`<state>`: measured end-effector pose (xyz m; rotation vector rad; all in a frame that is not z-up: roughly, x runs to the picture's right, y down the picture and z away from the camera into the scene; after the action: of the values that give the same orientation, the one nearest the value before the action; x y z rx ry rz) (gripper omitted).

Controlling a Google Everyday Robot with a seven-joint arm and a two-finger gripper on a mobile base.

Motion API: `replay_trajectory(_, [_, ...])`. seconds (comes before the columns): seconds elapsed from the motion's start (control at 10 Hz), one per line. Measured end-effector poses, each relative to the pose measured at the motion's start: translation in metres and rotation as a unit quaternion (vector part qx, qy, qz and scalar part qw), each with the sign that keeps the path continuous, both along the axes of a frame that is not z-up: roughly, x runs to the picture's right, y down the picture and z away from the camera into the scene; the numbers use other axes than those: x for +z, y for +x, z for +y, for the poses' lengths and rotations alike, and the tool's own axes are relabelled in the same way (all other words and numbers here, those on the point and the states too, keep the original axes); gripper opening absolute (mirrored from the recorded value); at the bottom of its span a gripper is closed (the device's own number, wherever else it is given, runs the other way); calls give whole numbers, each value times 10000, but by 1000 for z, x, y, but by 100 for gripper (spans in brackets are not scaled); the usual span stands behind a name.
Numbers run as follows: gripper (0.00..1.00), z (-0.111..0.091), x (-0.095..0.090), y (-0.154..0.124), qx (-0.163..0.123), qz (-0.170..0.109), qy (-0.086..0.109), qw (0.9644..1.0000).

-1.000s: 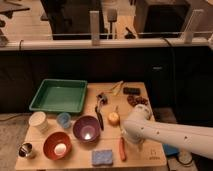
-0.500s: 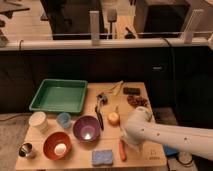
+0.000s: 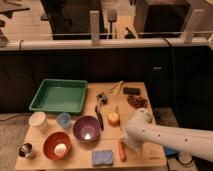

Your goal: Place pepper in plastic cup

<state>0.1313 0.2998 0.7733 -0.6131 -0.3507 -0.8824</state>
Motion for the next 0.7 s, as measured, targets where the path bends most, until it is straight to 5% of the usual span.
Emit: replay_trajectory(0.7, [80,16,5,-2,5,-225,-113,9997])
